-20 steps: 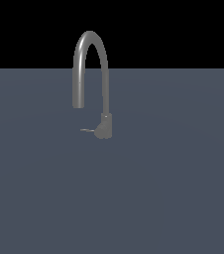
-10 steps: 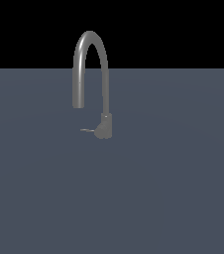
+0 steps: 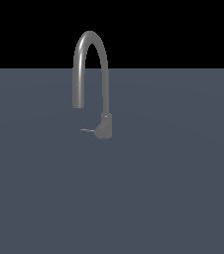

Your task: Turn on the faucet by rotating a designated handle.

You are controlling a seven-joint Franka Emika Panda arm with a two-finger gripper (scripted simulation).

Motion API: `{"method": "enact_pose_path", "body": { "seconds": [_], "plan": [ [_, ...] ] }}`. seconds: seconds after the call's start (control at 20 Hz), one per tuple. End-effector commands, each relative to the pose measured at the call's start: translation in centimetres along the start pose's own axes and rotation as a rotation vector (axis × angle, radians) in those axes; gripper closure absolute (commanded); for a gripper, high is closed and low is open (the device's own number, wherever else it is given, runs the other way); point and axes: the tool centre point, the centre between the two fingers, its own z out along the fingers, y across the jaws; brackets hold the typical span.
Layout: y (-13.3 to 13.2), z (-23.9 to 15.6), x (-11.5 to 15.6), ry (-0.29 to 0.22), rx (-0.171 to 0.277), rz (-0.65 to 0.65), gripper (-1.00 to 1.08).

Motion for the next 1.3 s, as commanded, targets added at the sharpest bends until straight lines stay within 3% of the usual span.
{"method": "enact_pose_path", "body": {
  "seconds": [0.0,0.55,1.25],
  "plan": [
    [-0.8,0.6,1.5,-0.005,-0.069,-0.073,1.08],
    [-4.2,3.6,6.4,-0.028,-0.329,-0.342,1.08],
    [-8.1,8.0,10.4,-0.05,-0.604,-0.622,1.08]
  ]
}}
